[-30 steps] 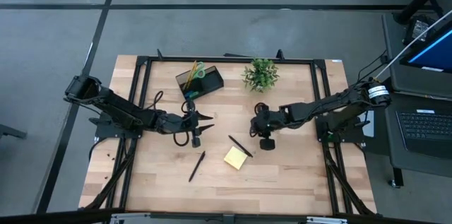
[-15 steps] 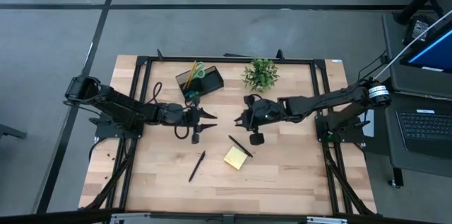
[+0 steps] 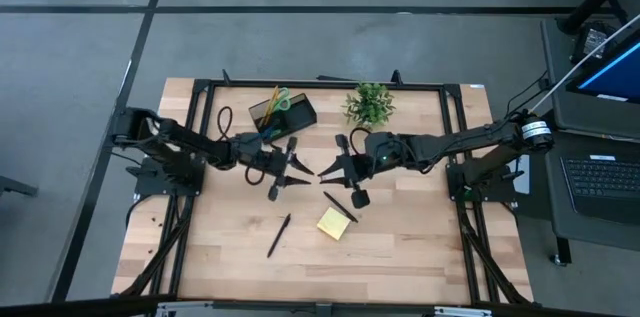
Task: Pick and place office supplies into organizer
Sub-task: Put the right binder clip into the desk organizer
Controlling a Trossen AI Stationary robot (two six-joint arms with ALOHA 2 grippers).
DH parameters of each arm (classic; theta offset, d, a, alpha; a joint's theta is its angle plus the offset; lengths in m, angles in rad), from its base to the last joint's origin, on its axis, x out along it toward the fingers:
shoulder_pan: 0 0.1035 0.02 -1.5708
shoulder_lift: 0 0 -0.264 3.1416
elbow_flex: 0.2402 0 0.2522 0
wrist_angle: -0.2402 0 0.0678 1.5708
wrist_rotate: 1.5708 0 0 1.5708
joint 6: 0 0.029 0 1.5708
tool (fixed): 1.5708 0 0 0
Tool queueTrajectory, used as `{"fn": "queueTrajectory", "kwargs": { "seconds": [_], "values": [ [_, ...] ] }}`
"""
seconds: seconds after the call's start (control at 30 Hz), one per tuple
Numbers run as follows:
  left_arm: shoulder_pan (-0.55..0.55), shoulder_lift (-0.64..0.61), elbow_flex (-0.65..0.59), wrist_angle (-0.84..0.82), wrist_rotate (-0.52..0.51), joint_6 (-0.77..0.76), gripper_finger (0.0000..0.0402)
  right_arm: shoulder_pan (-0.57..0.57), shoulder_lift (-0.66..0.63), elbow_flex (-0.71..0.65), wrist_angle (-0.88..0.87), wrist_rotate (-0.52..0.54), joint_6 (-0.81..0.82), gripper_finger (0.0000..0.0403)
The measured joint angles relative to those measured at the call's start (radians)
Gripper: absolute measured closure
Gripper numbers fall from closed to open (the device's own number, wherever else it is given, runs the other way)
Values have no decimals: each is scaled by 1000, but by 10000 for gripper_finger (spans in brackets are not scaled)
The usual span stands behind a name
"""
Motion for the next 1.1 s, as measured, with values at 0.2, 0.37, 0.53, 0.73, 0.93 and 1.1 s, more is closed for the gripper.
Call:
{"fn": "queueTrajectory", "kwargs": {
  "seconds": [0.2,0.37,0.53,0.73,0.93,1.1],
  "values": [
    [58,96,25,179,195,-59,283,0,0,0,60,-58,-14,338],
    [65,158,108,190,247,-62,283,1,0,0,81,-82,-15,335],
    [69,198,196,188,374,-54,284,1,0,-2,80,-84,-15,335],
    [78,211,228,181,413,-60,282,1,0,-2,74,-107,-15,338],
    [78,211,234,192,405,-44,290,1,0,-2,58,-107,-15,334],
    [77,211,255,192,408,-26,294,1,0,-3,57,-107,-16,340]
  ]
}}
